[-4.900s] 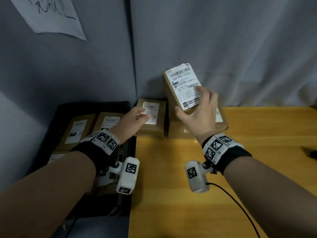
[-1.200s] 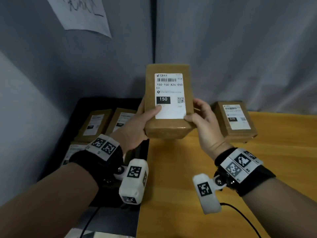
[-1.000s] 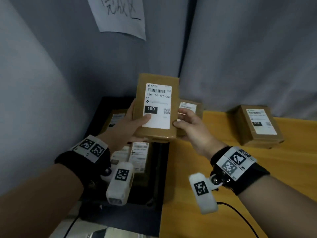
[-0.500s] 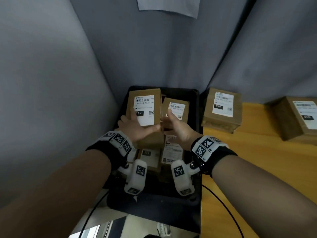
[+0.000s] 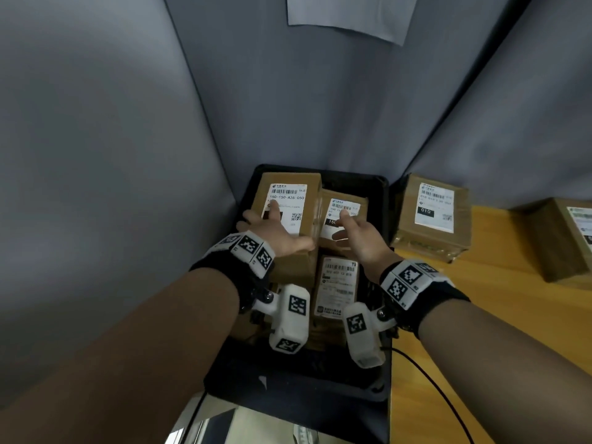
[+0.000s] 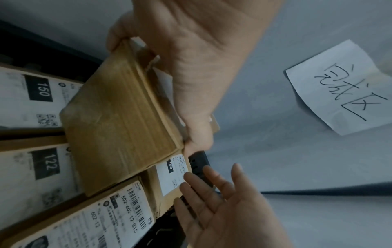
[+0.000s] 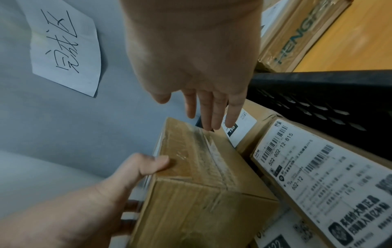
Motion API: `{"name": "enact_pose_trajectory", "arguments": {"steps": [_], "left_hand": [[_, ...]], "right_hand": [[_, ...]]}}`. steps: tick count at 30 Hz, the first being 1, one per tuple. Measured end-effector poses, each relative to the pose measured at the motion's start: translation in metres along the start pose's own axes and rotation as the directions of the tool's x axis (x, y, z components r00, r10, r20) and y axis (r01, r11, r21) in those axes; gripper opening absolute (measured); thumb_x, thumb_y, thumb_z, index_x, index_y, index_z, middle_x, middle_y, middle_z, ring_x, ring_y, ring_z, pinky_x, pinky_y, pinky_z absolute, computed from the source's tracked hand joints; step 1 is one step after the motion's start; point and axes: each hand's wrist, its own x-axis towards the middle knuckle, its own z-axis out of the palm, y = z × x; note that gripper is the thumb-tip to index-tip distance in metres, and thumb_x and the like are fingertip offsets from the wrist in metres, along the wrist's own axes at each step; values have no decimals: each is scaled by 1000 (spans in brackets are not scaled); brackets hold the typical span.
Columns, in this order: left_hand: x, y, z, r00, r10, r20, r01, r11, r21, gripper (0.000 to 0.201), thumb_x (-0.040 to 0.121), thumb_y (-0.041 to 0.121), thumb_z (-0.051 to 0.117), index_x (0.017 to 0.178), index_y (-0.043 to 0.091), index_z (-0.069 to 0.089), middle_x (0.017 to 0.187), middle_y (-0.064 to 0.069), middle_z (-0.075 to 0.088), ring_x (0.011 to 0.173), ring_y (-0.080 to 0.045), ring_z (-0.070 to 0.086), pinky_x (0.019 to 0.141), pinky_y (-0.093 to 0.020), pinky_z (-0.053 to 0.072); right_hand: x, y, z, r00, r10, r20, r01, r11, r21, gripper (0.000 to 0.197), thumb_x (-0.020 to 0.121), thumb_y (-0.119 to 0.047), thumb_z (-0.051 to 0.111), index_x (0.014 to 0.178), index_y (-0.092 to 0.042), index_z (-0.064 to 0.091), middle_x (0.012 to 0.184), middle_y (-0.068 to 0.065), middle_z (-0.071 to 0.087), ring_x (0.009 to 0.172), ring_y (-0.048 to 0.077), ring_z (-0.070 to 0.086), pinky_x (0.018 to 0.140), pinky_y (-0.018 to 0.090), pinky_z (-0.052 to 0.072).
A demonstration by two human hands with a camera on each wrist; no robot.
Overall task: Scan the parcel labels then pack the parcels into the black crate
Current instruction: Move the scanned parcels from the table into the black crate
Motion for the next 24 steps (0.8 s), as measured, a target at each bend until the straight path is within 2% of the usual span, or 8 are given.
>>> {"name": "enact_pose_trajectory", "arguments": {"steps": [4,8,10,12,15,18,21,24], "left_hand": [[2,-6,-9,994,59,-95,-67,995,-78,111,68,66,64,152,36,-3,156,-17,1,141,-43,11,109,-53,24],[15,-13,-37,974,101,-202,-123,988,-98,99,69,68,56,150,38,9,156,-7,5,137,-45,17,109,-54,29],[25,-12,-47,965,117,-236,-129,991,-36,97,67,70,53,149,39,12,156,-4,3,137,-46,17,108,-57,29],[35,-8,-52,969,112,-220,-114,993,2,97,67,71,51,149,38,12,157,-3,2,138,-46,15,108,-58,29],[51,3,-51,977,95,-192,-92,995,26,97,72,70,52,152,32,13,159,-7,1,139,-48,13,109,-58,27],[65,11,-44,969,103,-226,-95,994,47,97,71,71,52,150,31,15,159,-5,0,139,-48,13,107,-60,28],[76,11,-30,953,118,-281,-98,992,85,89,74,69,53,147,31,20,157,-7,6,139,-48,13,107,-62,26],[85,3,-23,940,108,-324,-92,994,64,72,85,62,48,145,26,28,154,-10,21,140,-46,15,111,-64,16]], "right_hand": [[-1,1,-5,997,-71,-35,69,996,-49,39,99,-48,41,113,-16,58,103,3,65,105,21,61,99,43,47],[0,-5,-15,986,-159,-47,152,981,-124,25,100,-42,42,101,-20,54,100,2,64,102,22,61,97,44,48],[2,-8,-18,979,-193,-67,180,971,-157,22,100,-40,44,101,-20,54,102,5,64,102,24,61,96,42,48],[4,-9,-19,972,-220,-79,203,961,-188,20,99,-38,46,101,-20,54,103,6,64,102,23,61,91,37,48],[6,-13,-16,966,-243,-81,221,951,-216,17,99,-36,47,104,-21,54,100,2,64,96,18,61,79,27,44],[8,-14,-13,960,-265,-92,238,944,-230,15,99,-36,47,104,-23,53,94,-2,63,90,13,60,68,21,43],[11,-9,-11,961,-257,-100,229,945,-235,18,99,-37,47,106,-21,53,96,-1,63,92,16,60,76,28,45],[13,-2,-13,965,-231,-122,195,948,-253,34,98,-41,48,119,-14,52,100,2,64,95,18,61,81,29,44]]}}
